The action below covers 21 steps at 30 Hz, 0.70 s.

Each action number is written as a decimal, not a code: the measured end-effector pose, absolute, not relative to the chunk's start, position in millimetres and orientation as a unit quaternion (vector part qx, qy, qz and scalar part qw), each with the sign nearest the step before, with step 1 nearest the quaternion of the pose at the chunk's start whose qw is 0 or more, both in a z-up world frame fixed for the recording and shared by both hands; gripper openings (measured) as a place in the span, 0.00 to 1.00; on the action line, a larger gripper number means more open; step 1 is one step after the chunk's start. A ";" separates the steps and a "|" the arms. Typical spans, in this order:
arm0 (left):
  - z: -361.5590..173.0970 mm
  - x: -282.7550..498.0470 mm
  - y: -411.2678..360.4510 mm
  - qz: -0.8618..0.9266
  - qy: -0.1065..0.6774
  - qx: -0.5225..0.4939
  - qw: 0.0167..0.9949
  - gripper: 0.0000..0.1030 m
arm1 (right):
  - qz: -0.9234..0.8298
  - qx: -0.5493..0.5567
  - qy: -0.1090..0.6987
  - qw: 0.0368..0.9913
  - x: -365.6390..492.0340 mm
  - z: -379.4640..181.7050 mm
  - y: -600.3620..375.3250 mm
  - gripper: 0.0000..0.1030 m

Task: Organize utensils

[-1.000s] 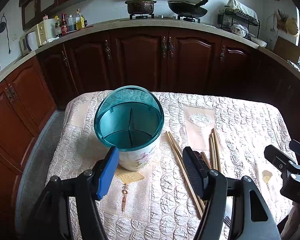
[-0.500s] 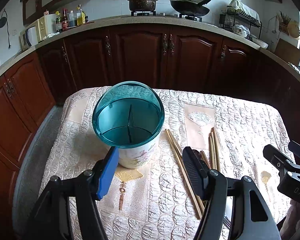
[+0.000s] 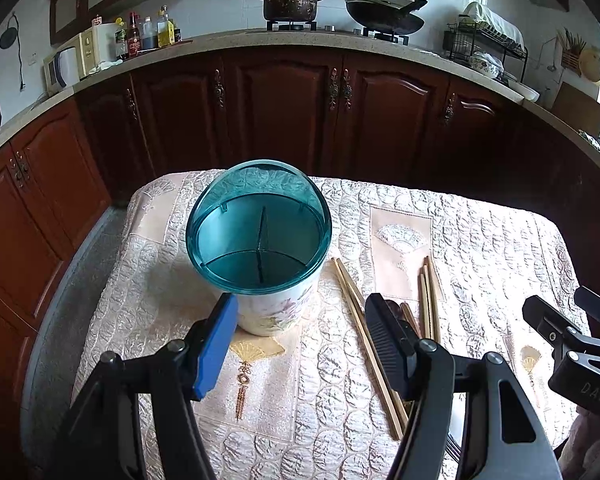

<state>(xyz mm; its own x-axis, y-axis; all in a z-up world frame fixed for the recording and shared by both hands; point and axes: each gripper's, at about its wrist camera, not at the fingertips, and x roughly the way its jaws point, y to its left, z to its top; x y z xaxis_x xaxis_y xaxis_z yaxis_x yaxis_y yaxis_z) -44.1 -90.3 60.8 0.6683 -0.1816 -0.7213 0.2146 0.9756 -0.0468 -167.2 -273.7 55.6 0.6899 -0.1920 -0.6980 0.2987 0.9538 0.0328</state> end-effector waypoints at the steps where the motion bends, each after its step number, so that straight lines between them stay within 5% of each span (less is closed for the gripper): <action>1: 60.7 -44.2 -90.3 -0.109 0.393 0.021 0.913 0.65 | -0.134 0.072 0.371 0.916 -167.2 55.5 -273.8 1.00; 21: 53.7 -42.5 -91.8 -0.107 0.404 0.018 0.908 0.65 | -0.140 0.068 0.390 0.908 -165.7 44.6 -281.4 1.00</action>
<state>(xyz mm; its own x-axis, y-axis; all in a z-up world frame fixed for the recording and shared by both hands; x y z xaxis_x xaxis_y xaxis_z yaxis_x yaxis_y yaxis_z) -42.5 -91.8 53.7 0.6514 -0.1794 -0.7372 0.2093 0.9764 -0.0527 -165.7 -281.4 44.6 0.6570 -0.2017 -0.7264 0.3074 0.9515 0.0138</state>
